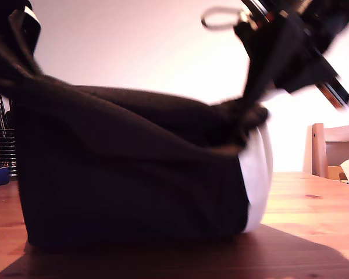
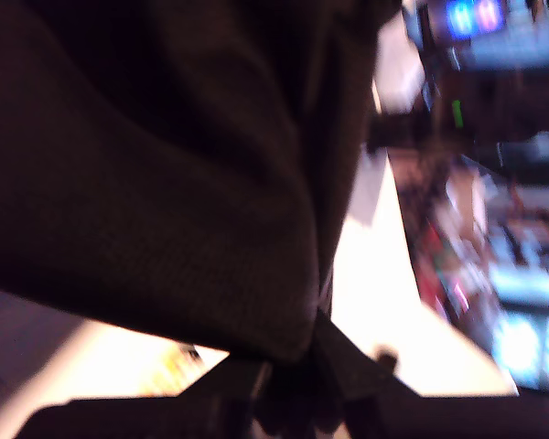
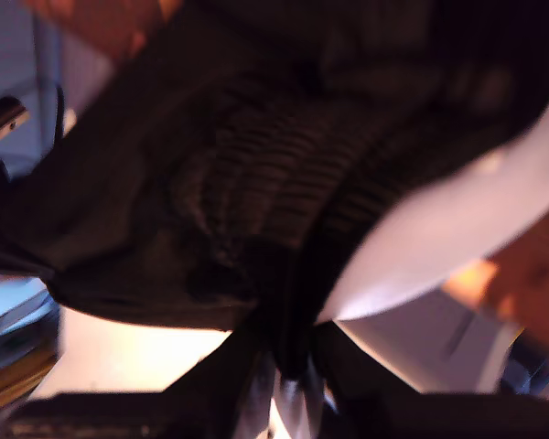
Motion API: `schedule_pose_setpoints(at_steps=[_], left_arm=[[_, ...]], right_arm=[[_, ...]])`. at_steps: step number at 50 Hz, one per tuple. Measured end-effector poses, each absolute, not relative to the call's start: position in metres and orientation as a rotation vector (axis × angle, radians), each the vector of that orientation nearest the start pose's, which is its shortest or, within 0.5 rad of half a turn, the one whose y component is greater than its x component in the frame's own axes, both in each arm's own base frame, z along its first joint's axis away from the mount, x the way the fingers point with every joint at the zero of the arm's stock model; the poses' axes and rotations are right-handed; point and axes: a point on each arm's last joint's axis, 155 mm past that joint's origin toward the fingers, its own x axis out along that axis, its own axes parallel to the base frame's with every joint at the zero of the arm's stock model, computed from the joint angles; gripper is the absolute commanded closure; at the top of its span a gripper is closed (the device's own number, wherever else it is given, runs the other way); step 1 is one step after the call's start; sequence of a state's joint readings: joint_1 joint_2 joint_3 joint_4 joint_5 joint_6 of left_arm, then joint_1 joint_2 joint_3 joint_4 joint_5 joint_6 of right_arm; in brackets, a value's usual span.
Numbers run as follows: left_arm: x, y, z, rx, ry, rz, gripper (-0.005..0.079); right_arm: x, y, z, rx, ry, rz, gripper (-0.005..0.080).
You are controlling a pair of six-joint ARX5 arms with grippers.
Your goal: Fold the shorts in front of you. After folding it, place it to the left side.
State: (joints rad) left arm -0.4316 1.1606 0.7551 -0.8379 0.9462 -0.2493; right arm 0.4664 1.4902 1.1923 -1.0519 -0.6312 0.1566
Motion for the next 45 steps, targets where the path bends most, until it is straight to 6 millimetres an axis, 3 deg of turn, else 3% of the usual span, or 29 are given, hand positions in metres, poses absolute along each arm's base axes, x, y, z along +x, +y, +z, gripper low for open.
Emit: schedule_pose_setpoints(at_steps=[18, 32, 38, 45], left_arm=[[0.215, -0.200, 0.134, -0.471, 1.184, -0.829, 0.0766], [0.263, -0.184, 0.133, -0.368, 1.013, -0.696, 0.0766], [0.279, -0.180, 0.120, -0.343, 1.009, -0.645, 0.0766], [0.299, -0.180, 0.095, -0.319, 1.023, -0.612, 0.0766]], right_arm=[[0.270, 0.244, 0.158, 0.243, 1.271, 0.779, 0.0765], [0.314, 0.263, 0.132, 0.316, 1.231, 0.743, 0.0765], [0.331, 0.271, 0.120, 0.330, 1.218, 0.740, 0.0765], [0.362, 0.283, 0.121, 0.340, 1.156, 0.740, 0.0765]])
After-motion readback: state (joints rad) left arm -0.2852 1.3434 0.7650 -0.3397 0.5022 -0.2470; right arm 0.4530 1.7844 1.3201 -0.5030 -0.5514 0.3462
